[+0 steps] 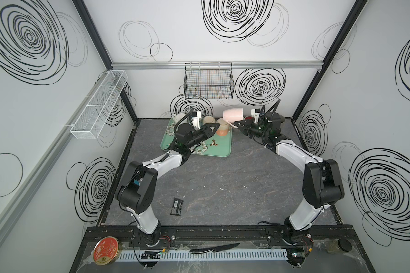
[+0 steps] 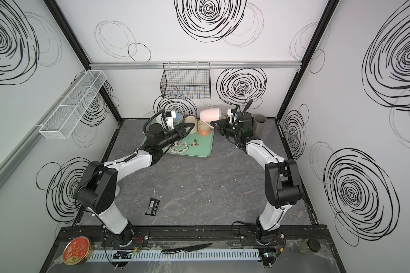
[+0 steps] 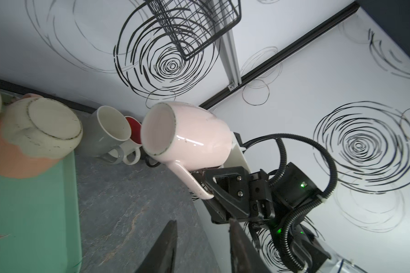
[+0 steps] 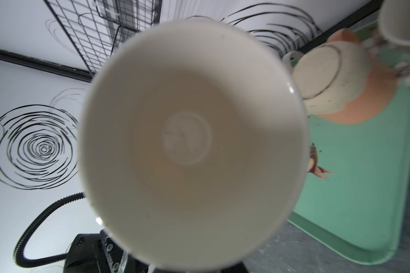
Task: Turn the mug right side up
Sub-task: Place the mug at the top-center of the table.
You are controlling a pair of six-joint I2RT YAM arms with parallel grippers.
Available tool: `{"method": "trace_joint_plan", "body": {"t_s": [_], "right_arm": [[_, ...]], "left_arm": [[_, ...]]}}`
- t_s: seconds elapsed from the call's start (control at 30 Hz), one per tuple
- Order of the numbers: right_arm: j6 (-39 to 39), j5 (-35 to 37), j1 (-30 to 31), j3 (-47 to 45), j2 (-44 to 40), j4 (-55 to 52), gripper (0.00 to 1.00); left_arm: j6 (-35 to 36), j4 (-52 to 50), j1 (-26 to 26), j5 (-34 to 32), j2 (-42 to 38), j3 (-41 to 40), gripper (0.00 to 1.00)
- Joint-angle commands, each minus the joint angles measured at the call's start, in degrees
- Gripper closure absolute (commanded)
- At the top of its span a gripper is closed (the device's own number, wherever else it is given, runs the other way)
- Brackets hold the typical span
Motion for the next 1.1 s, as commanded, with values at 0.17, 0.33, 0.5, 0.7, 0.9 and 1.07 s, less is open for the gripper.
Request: {"method": "trace_joint_plan", "body": {"t_s": [0.17, 0.33, 0.5, 0.7, 0.9, 1.07], "right_arm": [[-13.5, 2.5, -9.0, -4.1, -9.3, -11.1, 1.00], [-22.4, 7.4, -11.9, -3.9, -10.7, -20.5, 1.00], [-29.8, 19.1, -6.5, -1.3, -9.4, -28.8, 1.00], [-36.2, 31.8, 1.3, 4.7, -3.7, -35.1, 1.00], [-40.1, 37.8, 4.3, 9.8, 2.2, -37.6, 1.00], [-43.5, 42.8, 6.7, 14.8, 6.8, -40.6, 1.00]], "left_arm": [[19.4, -22.6, -4.1, -7.1, -1.5, 9.1, 0.57], [25.5, -30.5, -6.5, -10.7, 0.7, 13.8, 0.56], [32.4, -40.9, -8.9, -17.0, 3.6, 20.1, 0.55], [35.1, -46.6, -9.0, -20.7, 4.7, 22.3, 0.54], [35.3, -47.3, -8.0, -21.4, 4.5, 21.0, 0.53], [34.4, -46.9, -7.0, -21.0, 5.0, 20.2, 0.53]]}}
